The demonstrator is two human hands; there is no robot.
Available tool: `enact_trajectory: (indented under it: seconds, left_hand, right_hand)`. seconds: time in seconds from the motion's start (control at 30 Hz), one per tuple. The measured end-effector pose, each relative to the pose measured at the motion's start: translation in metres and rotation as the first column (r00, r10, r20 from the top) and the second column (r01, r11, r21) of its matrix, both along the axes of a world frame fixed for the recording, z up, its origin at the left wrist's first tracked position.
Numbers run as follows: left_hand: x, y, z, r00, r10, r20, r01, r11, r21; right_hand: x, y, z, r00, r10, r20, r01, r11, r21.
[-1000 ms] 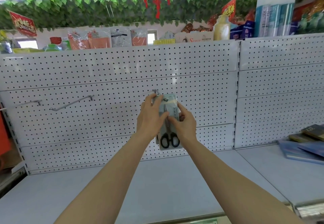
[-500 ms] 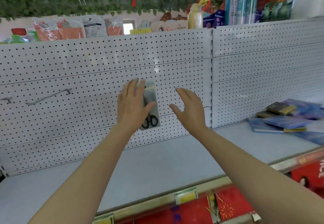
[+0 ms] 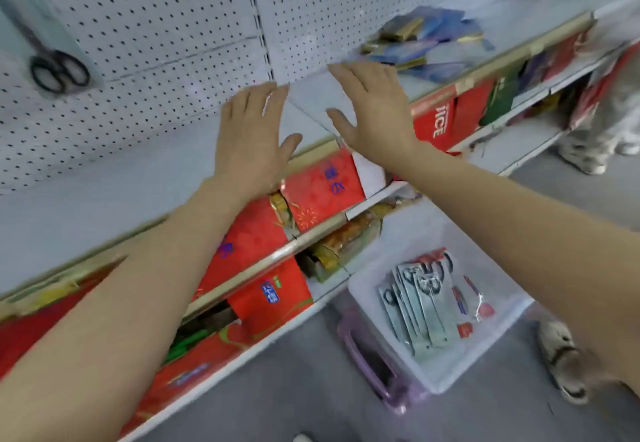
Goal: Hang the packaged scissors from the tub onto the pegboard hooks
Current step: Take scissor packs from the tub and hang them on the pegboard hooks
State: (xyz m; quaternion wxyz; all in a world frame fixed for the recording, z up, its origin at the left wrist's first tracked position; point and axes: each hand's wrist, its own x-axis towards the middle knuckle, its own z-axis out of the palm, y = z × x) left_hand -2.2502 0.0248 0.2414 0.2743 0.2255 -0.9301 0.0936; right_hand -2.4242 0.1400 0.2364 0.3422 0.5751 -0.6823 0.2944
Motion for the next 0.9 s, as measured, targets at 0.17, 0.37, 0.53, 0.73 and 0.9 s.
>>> enact_trajectory:
  seconds: [0.17,0.37,0.53,0.73,0.9]
  left_hand:
    - [-0.067,0.064,-0.099,0.987,-0.077,0.144,0.063,0.993,0.099]
    - [-0.115,0.115,-0.228,0.929,-0.208,0.306,0.146,0.966,0.213]
    - [-0.134,0.141,-0.315,0.816,-0.272,0.510,0.138,0.948,0.286]
    - [-0.151,0.156,-0.394,0.698,-0.372,0.611,0.164,0.914,0.370]
    - [-0.155,0.161,-0.437,0.669,-0.426,0.609,0.194,0.891,0.410]
  right_hand:
    - [-0.060,0.087,-0.099,0.990,-0.109,0.093,0.089,0.977,0.191]
    - [-0.096,0.171,-0.232,0.921,-0.335,0.197,0.220,0.868,0.445]
    - [-0.110,0.218,-0.337,0.902,-0.396,0.172,0.179,0.706,0.685]
    - [-0.125,0.229,-0.415,0.993,-0.054,0.108,-0.069,0.485,0.872]
    - [-0.127,0.210,-0.460,0.956,0.286,0.057,-0.136,0.267,0.954]
